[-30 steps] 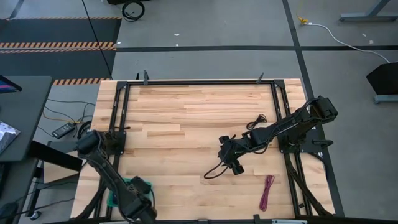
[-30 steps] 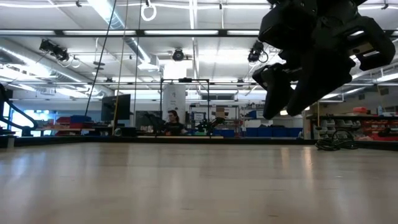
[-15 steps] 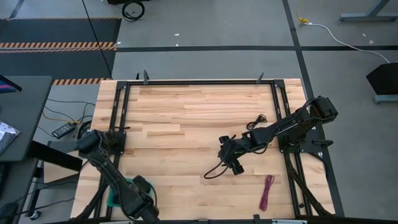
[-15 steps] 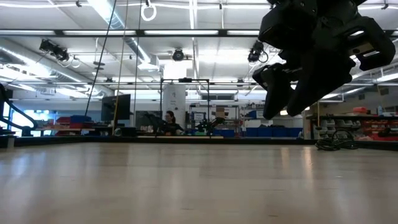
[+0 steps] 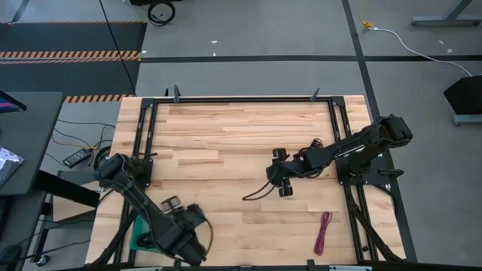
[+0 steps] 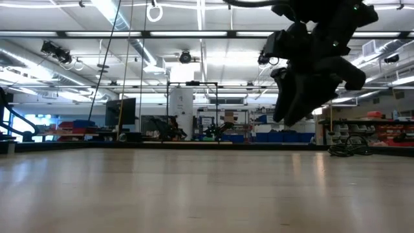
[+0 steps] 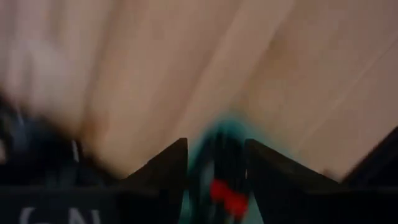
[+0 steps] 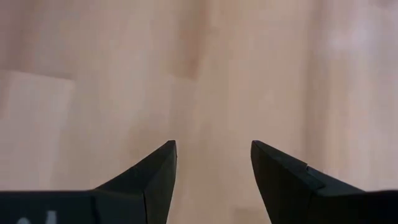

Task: Pick and place USB-C Cables
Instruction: Put the black charger cable into the green bin

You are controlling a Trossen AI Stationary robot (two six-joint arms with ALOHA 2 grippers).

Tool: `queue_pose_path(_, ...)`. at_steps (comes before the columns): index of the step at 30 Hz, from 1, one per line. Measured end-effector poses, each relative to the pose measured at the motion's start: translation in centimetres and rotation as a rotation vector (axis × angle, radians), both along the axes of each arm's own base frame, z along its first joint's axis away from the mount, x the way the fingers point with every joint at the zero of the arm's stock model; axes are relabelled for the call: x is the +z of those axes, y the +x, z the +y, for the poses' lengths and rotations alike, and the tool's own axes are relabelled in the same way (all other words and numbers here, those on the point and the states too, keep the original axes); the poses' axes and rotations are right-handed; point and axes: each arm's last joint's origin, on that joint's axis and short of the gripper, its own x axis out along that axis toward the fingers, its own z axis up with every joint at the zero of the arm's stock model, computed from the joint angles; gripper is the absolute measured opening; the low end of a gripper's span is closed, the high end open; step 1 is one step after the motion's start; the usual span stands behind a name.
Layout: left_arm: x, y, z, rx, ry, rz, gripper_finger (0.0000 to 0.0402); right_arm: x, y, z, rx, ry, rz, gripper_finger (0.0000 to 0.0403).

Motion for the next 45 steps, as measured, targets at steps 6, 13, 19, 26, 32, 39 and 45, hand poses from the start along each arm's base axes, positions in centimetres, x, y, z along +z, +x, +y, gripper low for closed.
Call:
queue_pose_path(6,2.2,3.2,0.3,-0.200,0.167,-0.382,0.0157,1.2,-1.3,-2.4,-0.202,-0.072,0.051,0.0213)
queue_pose_path(13,2.3,6.8,-0.1,-0.381,0.227,-0.619,0.0156,1.4,-3.2,-5.0,-0.423,-0.051,0.176,0.0213)
queue_pose_path(19,0.7,9.3,0.4,-0.483,0.280,-0.726,0.0156,1.3,-3.9,-5.9,-0.479,-0.055,0.232,0.0213)
queue_pose_path(26,-2.1,12.5,2.6,-0.607,0.271,-0.883,0.0156,0.9,-4.2,-5.9,-0.457,-0.007,0.269,0.0213)
queue_pose_path(32,-0.6,16.2,7.4,-0.759,0.255,-1.087,0.0156,0.4,-5.0,-5.5,-0.448,0.089,0.365,0.0213)
queue_pose_path(39,4.2,16.9,15.3,-0.843,0.201,-1.249,0.0155,0.3,-5.7,-5.1,-0.422,0.095,0.433,0.0213)
queue_pose_path(45,3.8,16.6,18.7,-0.804,0.136,-1.143,0.0155,0.3,-5.7,-5.3,-0.376,0.080,0.446,0.0213)
